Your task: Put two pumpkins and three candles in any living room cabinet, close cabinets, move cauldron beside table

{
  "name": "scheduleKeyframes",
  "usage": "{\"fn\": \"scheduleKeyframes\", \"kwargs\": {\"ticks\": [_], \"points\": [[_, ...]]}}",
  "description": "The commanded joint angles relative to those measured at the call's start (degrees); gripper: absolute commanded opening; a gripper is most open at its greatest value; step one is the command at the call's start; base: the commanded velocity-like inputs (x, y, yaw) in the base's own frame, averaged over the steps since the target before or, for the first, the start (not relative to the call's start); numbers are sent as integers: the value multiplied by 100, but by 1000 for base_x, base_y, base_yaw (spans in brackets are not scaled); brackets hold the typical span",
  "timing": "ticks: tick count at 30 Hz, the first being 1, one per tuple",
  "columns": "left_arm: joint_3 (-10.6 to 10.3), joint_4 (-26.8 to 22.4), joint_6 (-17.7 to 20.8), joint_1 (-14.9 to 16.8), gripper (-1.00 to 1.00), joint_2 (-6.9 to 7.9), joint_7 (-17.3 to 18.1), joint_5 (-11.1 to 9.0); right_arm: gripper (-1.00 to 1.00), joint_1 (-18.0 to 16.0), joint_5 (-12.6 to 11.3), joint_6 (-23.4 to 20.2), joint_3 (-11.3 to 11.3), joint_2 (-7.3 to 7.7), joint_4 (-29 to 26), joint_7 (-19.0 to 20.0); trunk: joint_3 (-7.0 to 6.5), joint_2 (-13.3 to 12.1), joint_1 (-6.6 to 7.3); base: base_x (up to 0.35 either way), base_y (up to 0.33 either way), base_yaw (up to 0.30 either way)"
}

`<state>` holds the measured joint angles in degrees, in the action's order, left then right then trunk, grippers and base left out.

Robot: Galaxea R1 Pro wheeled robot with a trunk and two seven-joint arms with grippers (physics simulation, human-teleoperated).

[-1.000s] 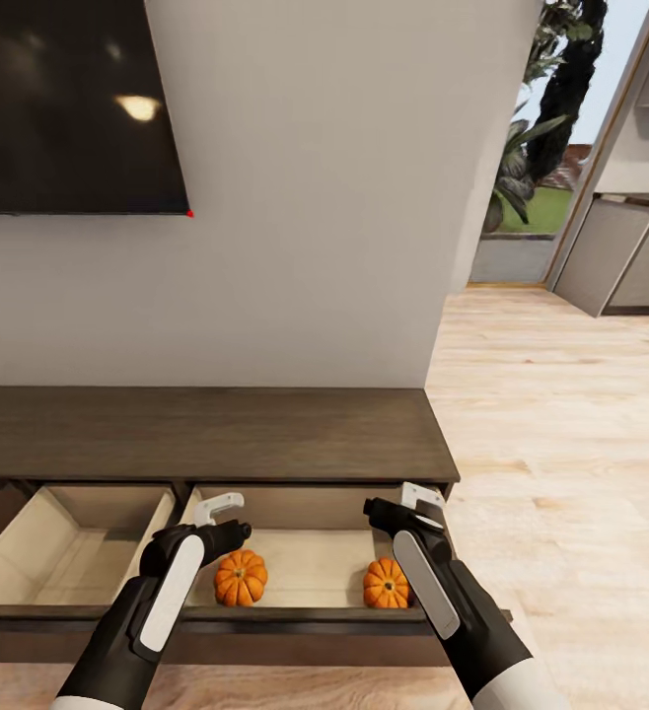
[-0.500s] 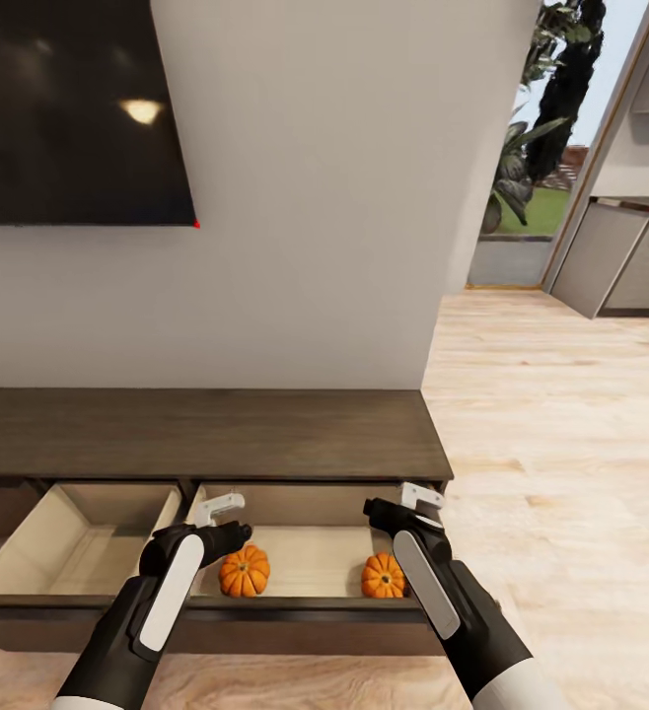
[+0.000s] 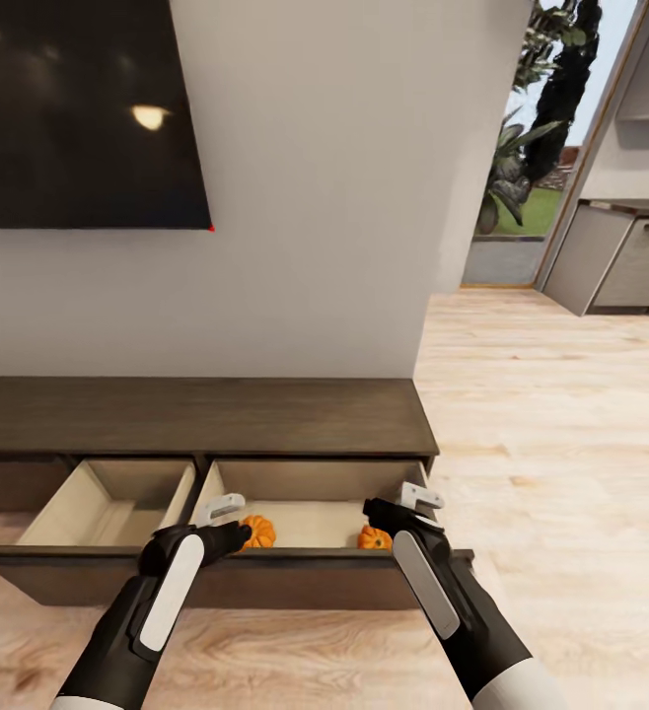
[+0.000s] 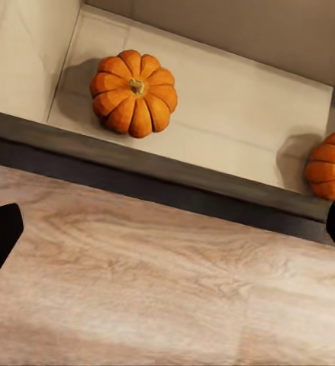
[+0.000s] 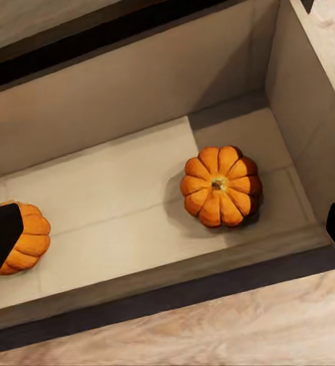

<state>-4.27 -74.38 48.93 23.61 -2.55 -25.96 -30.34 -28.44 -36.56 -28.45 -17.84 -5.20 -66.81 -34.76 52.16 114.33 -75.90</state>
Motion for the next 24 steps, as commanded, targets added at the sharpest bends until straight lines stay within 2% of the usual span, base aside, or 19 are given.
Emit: {"fn": "scheduleKeyframes", "kwargs": {"ticks": [1, 9, 20, 24], "points": [[-1, -6, 12, 3, 100, 0, -58, -60, 100, -4, -44, -12, -9, 2, -7, -49, -13, -39, 27, -323, 0, 0], [1, -6, 19, 3, 100, 0, -58, -61, 100, -4, -44, -10, -9, 6, -14, -48, -157, -360, 202, -323, 0, 0], [-15, -13, 13, 3, 100, 10, -56, -55, 100, -6, -44, -10, -9, 2, -7, -48, -157, -360, 202, -322, 0, 0], [-17, -43, 11, 3, 100, 17, -47, -52, 100, -5, -44, -13, -9, 6, -4, -44, -157, -360, 202, -126, 0, 0]]}}
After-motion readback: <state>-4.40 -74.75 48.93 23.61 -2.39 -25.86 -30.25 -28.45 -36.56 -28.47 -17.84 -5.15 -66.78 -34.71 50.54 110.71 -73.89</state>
